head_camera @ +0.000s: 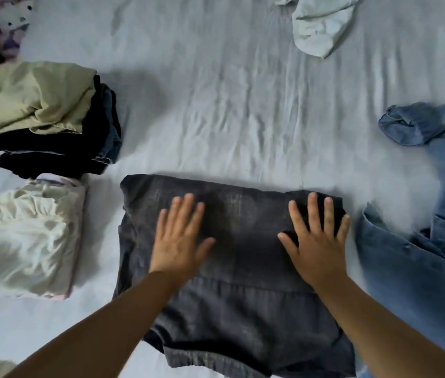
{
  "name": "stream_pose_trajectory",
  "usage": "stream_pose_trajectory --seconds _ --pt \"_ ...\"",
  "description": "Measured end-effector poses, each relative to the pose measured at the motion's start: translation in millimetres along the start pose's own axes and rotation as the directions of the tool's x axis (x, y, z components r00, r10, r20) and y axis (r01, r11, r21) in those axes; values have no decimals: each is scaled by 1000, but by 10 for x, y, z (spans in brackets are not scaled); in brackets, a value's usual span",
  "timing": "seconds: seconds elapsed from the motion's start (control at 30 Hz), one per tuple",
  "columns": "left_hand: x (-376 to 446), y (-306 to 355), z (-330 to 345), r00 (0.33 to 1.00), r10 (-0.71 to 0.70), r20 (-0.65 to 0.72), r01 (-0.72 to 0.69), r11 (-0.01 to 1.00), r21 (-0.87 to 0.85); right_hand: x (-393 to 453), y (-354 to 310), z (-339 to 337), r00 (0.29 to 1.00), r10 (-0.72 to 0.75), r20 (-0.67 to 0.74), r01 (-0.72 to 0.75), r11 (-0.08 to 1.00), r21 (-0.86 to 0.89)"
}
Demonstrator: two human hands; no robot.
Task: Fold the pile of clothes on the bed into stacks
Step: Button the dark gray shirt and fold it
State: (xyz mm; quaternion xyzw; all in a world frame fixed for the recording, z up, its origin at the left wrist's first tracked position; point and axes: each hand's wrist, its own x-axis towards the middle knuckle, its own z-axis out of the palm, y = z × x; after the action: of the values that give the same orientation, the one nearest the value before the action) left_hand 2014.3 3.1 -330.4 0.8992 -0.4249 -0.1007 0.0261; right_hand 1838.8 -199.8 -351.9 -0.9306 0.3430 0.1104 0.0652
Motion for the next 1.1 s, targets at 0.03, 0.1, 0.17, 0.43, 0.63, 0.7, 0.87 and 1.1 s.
stream_pose_trajectory --seconds 0.03,0.1,0.17,0.43,0.63,0.7,0.87,1.1 --pt "161 169 60 997 59 50 -60 998 18 18 30 51 1000 -9 8 9 1000 7" --pt "416 397 222 985 69 157 -85 992 96 48 139 177 999 -25 48 24 1000 21" --pt "603 462 387 970 -17 244 -19 989 148 91 235 293 996 -30 87 27 999 36" --pt "770 537 325 885 -153 440 64 975 212 62 304 304 996 -58 64 50 992 119" --pt "749 965 203 910 300 285 -331 941 66 -741 355 181 949 267 166 -308 896 321" --pt "817 1320 243 827 444 344 -483 875 33 -945 342 117 908 317 273 -399 853 337" --pt "1035 2107 188 608 633 478 -753 651 95 -1237 292 53 835 358 418 -518 768 376" --pt "1246 2391 30 568 605 558 -820 469 327 -1401 194 67 709 503 494 -679 676 286"
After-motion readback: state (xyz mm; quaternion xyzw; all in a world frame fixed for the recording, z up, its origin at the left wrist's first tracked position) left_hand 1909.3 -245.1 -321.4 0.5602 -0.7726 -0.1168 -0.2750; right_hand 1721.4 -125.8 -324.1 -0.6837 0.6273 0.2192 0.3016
